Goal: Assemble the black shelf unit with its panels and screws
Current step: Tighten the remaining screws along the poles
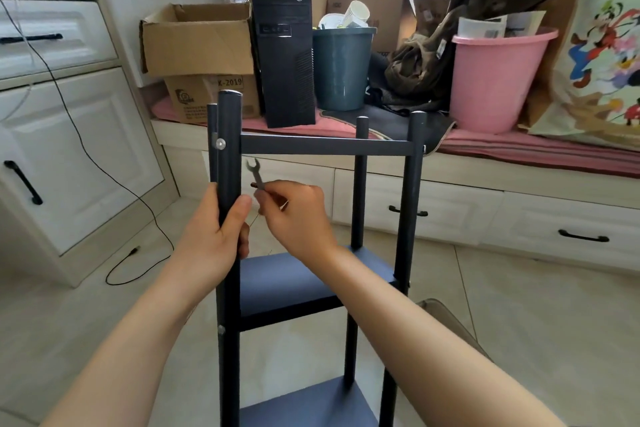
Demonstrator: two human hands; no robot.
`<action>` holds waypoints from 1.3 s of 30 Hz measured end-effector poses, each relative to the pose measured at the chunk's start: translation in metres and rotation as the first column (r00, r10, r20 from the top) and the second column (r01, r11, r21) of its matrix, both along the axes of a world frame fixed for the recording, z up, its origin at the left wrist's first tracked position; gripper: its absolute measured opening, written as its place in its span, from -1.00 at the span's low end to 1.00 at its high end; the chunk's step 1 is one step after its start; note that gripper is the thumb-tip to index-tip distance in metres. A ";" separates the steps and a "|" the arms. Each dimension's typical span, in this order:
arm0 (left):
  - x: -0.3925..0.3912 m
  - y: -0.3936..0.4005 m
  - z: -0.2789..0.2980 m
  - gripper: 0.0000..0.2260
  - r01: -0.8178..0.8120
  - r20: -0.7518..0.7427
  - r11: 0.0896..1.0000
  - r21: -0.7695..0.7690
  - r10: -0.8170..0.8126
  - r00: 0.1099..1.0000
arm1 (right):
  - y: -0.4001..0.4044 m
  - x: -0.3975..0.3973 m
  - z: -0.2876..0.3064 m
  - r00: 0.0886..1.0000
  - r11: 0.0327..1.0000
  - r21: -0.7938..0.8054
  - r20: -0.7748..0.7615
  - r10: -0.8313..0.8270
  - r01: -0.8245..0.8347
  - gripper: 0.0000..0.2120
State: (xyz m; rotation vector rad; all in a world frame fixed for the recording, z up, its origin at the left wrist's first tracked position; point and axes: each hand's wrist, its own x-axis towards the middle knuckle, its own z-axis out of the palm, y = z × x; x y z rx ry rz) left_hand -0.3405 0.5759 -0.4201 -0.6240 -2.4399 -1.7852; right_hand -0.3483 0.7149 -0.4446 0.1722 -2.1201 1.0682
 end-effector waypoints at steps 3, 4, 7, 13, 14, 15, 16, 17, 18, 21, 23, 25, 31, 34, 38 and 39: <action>0.002 0.000 0.001 -0.89 -0.008 -0.001 1.000 -0.011 0.008 1.000 | 0.008 0.012 0.013 1.000 0.999 0.041 0.007 0.019 -0.020 -0.85; 0.003 0.000 0.001 -0.89 -0.009 -0.001 1.000 -0.014 0.009 1.000 | 0.010 0.016 0.017 1.000 0.998 0.056 0.010 0.026 -0.026 -0.86; 0.005 0.000 0.002 -0.87 -0.019 0.002 1.000 -0.016 0.019 1.000 | 0.012 0.024 0.031 0.998 0.995 0.086 0.055 0.042 -0.046 -0.85; 0.010 0.001 0.004 -0.87 0.003 -0.005 1.000 -0.017 -0.003 1.000 | 0.015 0.034 0.049 0.993 0.996 0.059 0.104 0.057 -0.063 -0.85; 0.011 0.001 0.005 -0.87 0.005 -0.007 1.000 -0.017 -0.005 1.000 | 0.016 0.035 0.051 0.994 0.996 0.071 0.097 0.048 -0.055 -0.85; 0.011 0.001 0.005 -0.88 0.008 -0.008 1.000 -0.017 -0.008 1.000 | 0.016 0.036 0.053 0.996 0.996 0.084 0.087 0.035 -0.043 -0.85; 0.012 0.001 0.006 -0.89 0.011 -0.006 1.000 -0.016 -0.011 1.000 | 0.017 0.036 0.053 0.997 0.995 0.093 0.077 0.023 -0.030 -0.85; 0.012 0.001 0.006 -0.90 0.015 -0.003 1.000 -0.015 -0.015 1.000 | 0.017 0.037 0.053 0.997 0.995 0.097 0.071 0.011 -0.018 -0.84; 0.013 0.001 0.006 -0.91 0.018 -0.002 1.000 -0.016 -0.018 1.000 | 0.017 0.037 0.052 0.998 0.995 0.098 0.069 0.000 -0.007 -0.85; 0.014 0.002 0.007 -0.90 0.025 -0.013 0.999 -0.028 -0.026 1.000 | 0.018 0.038 0.050 0.998 0.998 0.060 0.063 -0.031 0.027 -0.87; 0.013 0.003 0.006 -0.90 0.028 -0.015 0.999 -0.029 -0.029 0.999 | 0.017 0.038 0.047 0.997 0.999 0.026 0.052 -0.049 0.048 -0.86; 0.012 0.003 0.006 -0.90 0.027 -0.010 0.999 -0.029 -0.027 1.000 | 0.015 0.038 0.043 0.997 0.997 0.014 0.041 -0.071 0.070 -0.84; 0.010 0.002 0.003 -0.88 0.023 -0.015 0.999 -0.029 -0.024 1.000 | 0.010 0.036 0.034 0.994 0.994 -0.027 -0.026 -0.109 0.108 -0.82; 0.010 0.001 0.003 -0.87 0.031 -0.012 0.999 -0.024 -0.032 0.999 | 0.007 0.033 0.029 0.992 0.994 0.010 -0.060 -0.111 0.112 -0.84; 0.011 0.000 0.003 -0.89 0.052 -0.017 0.998 -0.022 -0.052 0.999 | 0.005 0.026 0.021 0.956 0.973 0.104 -0.234 -0.179 0.207 -0.90; 0.013 0.001 0.003 -0.89 0.055 -0.022 0.998 -0.018 -0.055 0.998 | 0.003 0.023 0.019 0.948 0.971 0.103 -0.264 -0.180 0.214 -0.91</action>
